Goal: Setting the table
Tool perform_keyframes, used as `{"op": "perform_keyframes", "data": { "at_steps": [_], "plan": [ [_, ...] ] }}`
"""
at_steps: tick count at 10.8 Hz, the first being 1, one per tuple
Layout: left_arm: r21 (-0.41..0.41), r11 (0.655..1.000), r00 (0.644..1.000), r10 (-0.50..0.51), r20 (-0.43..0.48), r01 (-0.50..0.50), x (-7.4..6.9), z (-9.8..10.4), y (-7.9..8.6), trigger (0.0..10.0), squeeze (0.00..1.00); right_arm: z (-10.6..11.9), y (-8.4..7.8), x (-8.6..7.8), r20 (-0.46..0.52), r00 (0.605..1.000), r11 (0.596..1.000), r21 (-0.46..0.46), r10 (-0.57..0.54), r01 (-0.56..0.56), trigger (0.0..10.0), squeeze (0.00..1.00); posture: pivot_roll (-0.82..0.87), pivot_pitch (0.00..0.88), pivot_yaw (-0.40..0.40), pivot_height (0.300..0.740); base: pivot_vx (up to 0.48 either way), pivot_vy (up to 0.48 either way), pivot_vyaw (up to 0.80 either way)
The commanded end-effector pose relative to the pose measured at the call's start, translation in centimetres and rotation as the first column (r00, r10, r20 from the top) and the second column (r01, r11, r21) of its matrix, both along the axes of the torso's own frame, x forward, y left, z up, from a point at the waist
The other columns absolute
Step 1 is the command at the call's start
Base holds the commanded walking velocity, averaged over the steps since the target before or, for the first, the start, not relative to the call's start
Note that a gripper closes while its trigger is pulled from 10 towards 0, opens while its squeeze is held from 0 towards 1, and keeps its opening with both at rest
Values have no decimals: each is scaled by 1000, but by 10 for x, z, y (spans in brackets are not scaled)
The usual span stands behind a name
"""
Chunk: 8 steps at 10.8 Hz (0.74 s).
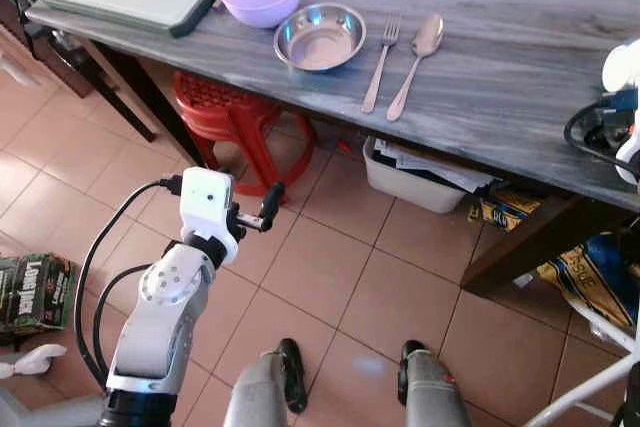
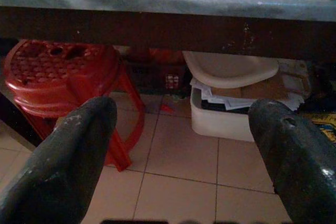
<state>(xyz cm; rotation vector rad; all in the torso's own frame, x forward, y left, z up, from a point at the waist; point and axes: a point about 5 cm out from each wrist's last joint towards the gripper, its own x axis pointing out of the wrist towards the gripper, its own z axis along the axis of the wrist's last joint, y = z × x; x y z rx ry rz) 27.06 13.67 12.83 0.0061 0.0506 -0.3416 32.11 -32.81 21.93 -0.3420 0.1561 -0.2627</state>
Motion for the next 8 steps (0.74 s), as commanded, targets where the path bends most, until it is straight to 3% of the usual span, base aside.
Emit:
{"op": "perform_keyframes", "data": {
  "at_steps": [1, 8],
  "plan": [
    [19, 1000, 1000, 4, -12, -3, -3, -2, 5, 10000, 0, -12, -8, -3, -53, 998, 999, 34, -33, 35, 0, 0, -14, 308, 184, 740, 0, 0, 0],
    [29, 1000, 1000, -1, -20, 1, -3, -2, 4, 10000, 0, -25, -19, -3, -102, 994, 988, 150, -29, 44, 0, 0, -11, 310, 184, 740, 0, 0, 0]
  ]
}}
